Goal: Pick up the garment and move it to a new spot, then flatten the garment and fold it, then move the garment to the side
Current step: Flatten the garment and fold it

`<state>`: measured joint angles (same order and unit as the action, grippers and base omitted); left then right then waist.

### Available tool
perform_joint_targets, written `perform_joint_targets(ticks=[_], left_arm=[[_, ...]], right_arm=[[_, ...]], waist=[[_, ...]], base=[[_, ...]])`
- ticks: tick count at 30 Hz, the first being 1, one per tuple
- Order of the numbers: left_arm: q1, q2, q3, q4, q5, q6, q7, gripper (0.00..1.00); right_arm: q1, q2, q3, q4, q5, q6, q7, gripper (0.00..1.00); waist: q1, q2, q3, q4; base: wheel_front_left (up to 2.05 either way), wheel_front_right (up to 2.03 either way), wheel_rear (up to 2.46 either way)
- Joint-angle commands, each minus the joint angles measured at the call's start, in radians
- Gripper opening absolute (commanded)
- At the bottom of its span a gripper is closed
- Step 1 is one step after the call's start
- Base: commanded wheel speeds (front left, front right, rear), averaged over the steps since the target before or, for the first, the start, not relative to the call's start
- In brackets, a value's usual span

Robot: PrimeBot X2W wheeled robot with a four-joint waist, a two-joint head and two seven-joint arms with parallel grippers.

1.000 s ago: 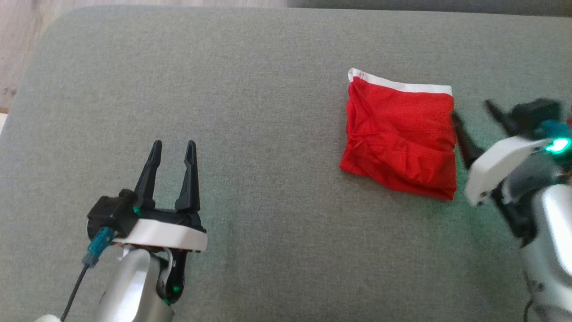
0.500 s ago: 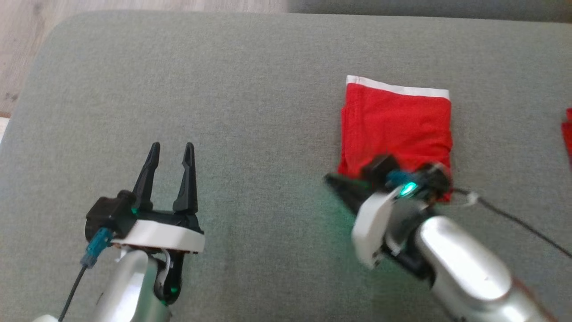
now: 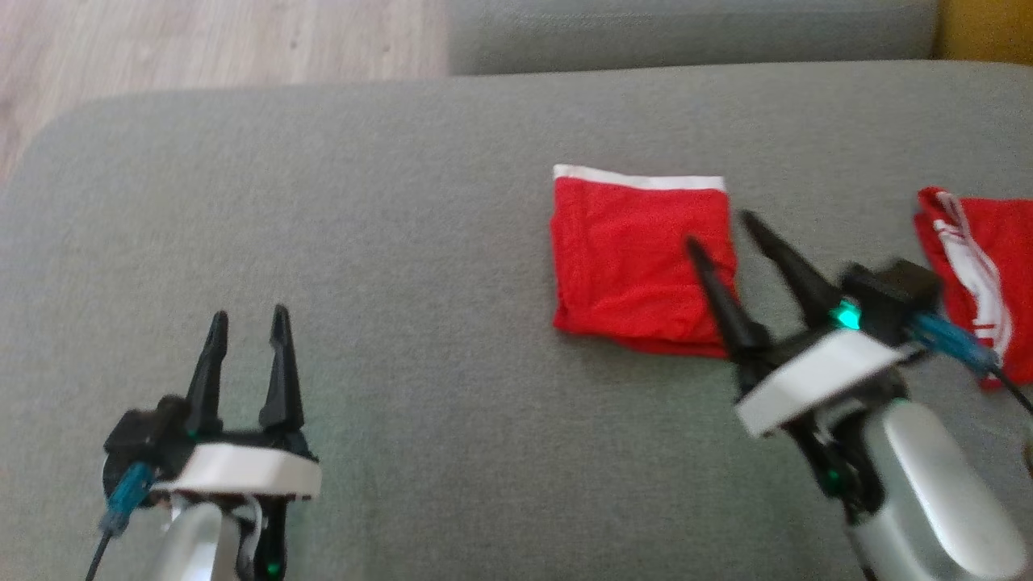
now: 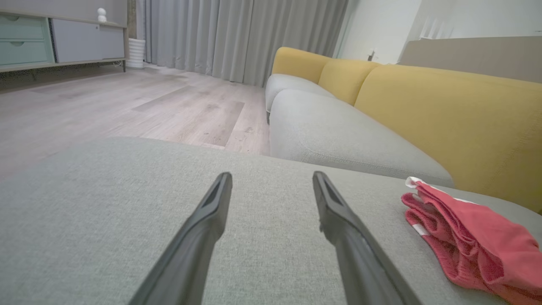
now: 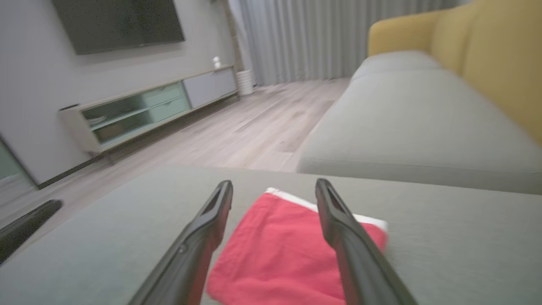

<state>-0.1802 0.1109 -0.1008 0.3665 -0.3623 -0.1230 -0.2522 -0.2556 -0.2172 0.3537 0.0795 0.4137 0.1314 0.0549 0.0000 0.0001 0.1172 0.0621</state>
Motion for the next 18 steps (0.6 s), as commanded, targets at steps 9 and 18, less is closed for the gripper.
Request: perform_joint_targets(ticks=[9,18], left_arm=[[0.080,0.030,0.084,-0.062,0.030,0.023,-0.010,1.00],[0.135,0.031,0.089,-0.088,0.044,0.045,-0.010,1.00]], right_arm=[[0.147,0.066,-0.227,-0.011,-0.092,-0.001,-0.041,1.00],[0.166,0.063,-0.250,0.044,-0.085,-0.001,-0.007,1.00]], waist=[[0.0000,-0.0001,-0.096,-0.094],[0.0000,-0.0001,-0.120,-0.124]], base=[[0.00,0.00,0.00],[0.00,0.00,0.00]])
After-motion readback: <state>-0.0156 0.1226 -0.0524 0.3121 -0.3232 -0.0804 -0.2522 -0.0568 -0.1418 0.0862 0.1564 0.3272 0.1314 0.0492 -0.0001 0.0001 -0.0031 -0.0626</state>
